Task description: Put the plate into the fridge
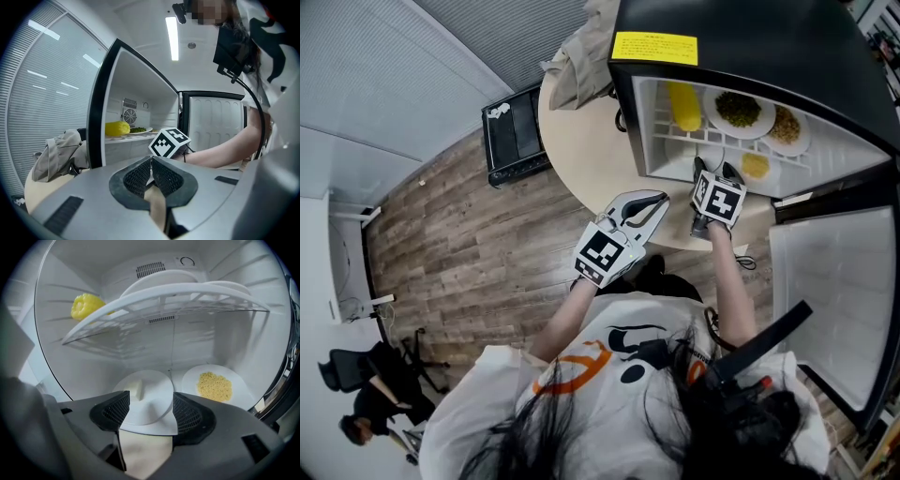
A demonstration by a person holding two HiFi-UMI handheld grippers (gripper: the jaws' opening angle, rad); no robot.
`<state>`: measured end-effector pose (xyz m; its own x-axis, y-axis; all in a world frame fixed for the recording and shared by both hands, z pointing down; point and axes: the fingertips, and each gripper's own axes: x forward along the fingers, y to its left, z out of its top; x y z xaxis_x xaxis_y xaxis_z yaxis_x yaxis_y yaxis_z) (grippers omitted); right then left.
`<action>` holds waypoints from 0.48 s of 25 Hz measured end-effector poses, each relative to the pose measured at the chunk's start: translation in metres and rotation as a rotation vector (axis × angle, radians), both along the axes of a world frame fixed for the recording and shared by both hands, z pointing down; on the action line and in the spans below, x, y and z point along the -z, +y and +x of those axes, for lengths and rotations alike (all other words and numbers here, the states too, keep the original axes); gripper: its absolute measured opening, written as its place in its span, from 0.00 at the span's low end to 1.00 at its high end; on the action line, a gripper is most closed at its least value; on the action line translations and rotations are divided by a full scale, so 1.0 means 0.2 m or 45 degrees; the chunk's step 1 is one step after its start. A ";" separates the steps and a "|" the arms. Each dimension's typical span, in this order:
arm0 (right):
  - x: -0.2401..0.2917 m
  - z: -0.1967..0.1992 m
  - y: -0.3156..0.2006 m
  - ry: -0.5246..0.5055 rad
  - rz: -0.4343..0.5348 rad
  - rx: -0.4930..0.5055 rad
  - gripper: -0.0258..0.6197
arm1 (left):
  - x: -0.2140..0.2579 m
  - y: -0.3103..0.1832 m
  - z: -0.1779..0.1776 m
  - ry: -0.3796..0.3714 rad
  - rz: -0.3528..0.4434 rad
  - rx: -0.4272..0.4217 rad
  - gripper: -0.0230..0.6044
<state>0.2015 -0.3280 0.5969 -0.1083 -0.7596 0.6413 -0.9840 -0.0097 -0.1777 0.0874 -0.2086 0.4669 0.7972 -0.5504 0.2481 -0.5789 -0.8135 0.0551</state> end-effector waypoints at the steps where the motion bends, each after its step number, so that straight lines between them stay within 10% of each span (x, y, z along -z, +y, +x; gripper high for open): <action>1: 0.02 0.00 0.00 -0.031 0.010 -0.001 0.50 | 0.00 0.00 0.00 -0.001 -0.003 0.003 0.05; 6: 0.12 -0.03 0.05 -0.175 0.068 0.003 0.47 | -0.01 -0.01 -0.01 0.003 -0.010 0.014 0.05; 12: 0.23 -0.04 0.14 -0.294 0.112 -0.034 0.21 | 0.00 -0.02 -0.02 0.027 -0.017 0.031 0.05</action>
<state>0.1937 -0.2990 0.5511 -0.2234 -0.8161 0.5329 -0.9170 -0.0095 -0.3989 0.0828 -0.2123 0.4663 0.7888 -0.5665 0.2387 -0.5970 -0.7984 0.0781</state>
